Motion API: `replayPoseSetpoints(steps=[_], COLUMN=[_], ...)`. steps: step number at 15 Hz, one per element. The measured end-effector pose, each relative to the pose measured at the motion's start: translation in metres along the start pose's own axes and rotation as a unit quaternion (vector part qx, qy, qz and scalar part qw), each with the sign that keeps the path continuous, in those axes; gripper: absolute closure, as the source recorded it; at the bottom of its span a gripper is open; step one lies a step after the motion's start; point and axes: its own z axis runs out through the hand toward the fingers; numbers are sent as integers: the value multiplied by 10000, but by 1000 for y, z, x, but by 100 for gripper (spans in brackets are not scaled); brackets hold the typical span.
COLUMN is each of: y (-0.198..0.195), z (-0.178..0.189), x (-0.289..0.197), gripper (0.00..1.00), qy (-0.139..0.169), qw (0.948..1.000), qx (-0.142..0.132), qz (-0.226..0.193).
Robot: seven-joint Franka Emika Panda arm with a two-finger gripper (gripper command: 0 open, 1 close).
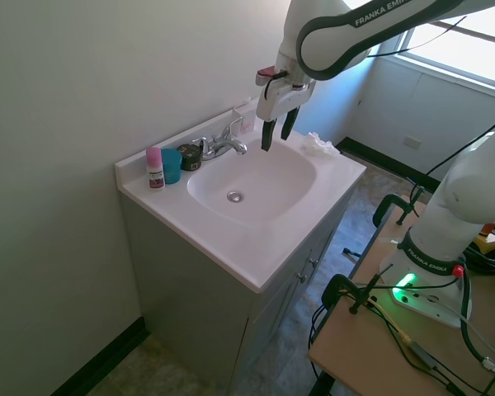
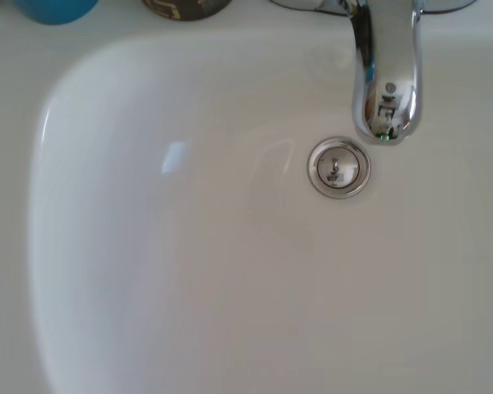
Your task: Throw the tissue in the trash bin
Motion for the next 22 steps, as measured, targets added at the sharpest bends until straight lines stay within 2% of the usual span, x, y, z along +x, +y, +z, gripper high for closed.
replayPoseSetpoints(steps=[3,6,9,14,16,19,22], y=[5,34,90,185,197,193,190], z=[2,-1,1,30,53,89,107], x=[6,41,82,125,146,180,204], gripper=[0,0,0,0,0,0,0], qy=[52,358,578,829,823,696,621], qw=[10000,9982,9927,9797,9771,9767,9759], qx=[-64,14,32,-63,-110,-280,-341], qz=[31,473,1057,1825,1958,2012,2066])
